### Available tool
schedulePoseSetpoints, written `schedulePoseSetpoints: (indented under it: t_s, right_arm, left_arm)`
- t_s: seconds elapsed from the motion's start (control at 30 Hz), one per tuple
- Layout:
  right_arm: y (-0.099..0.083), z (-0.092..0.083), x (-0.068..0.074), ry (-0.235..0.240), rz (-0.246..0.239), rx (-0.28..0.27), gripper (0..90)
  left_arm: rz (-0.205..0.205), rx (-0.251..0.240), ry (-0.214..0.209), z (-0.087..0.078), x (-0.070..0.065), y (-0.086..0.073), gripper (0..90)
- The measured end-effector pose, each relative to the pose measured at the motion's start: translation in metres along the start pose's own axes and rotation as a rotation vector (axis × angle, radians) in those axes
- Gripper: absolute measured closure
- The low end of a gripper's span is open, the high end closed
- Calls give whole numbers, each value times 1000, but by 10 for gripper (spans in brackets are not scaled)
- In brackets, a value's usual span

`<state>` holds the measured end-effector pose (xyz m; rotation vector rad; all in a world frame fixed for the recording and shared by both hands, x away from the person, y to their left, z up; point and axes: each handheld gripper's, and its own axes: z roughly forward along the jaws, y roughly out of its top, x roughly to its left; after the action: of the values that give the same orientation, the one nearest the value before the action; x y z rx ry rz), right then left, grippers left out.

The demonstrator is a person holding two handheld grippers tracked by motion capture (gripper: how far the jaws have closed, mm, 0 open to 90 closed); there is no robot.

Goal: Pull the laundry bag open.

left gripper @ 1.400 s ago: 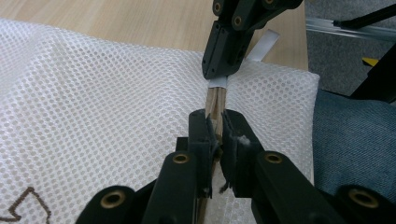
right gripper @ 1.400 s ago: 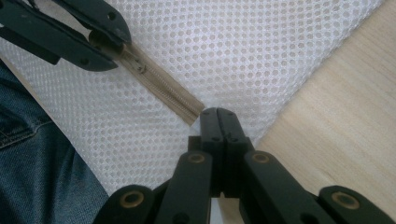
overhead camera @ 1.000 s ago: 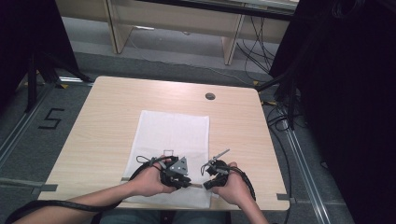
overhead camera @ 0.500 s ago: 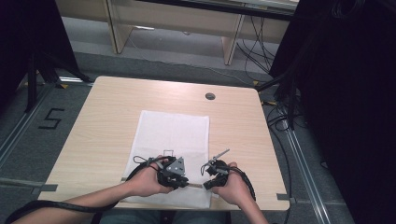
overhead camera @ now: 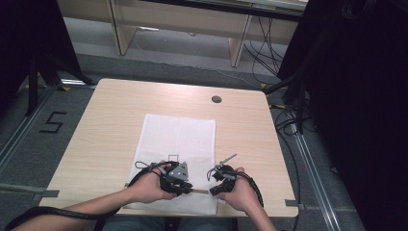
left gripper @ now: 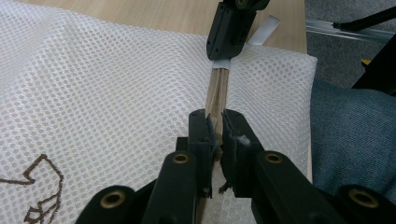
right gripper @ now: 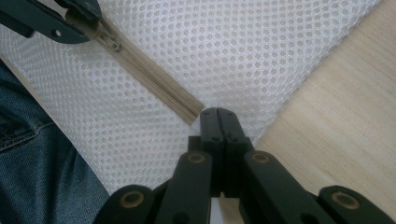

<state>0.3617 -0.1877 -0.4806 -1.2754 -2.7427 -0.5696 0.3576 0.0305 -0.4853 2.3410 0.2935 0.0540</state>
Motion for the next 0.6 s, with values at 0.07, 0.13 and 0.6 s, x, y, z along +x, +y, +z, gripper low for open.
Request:
schedulePoseSetpoints:
  t_s: [0.07,0.13,0.6]
  right_arm:
    - [0,0,-1,-3,-11,-2,900]
    - [0,0,-1,-3,-11,6,900]
    - [-1,0,-3,-3,-19,-17,900]
  left_arm:
    - [6,4,3,-1,1,0,820]
    - [-8,1,-9,-1,1,0,820]
    - [-1,-4,-2,-4,1,-2,820]
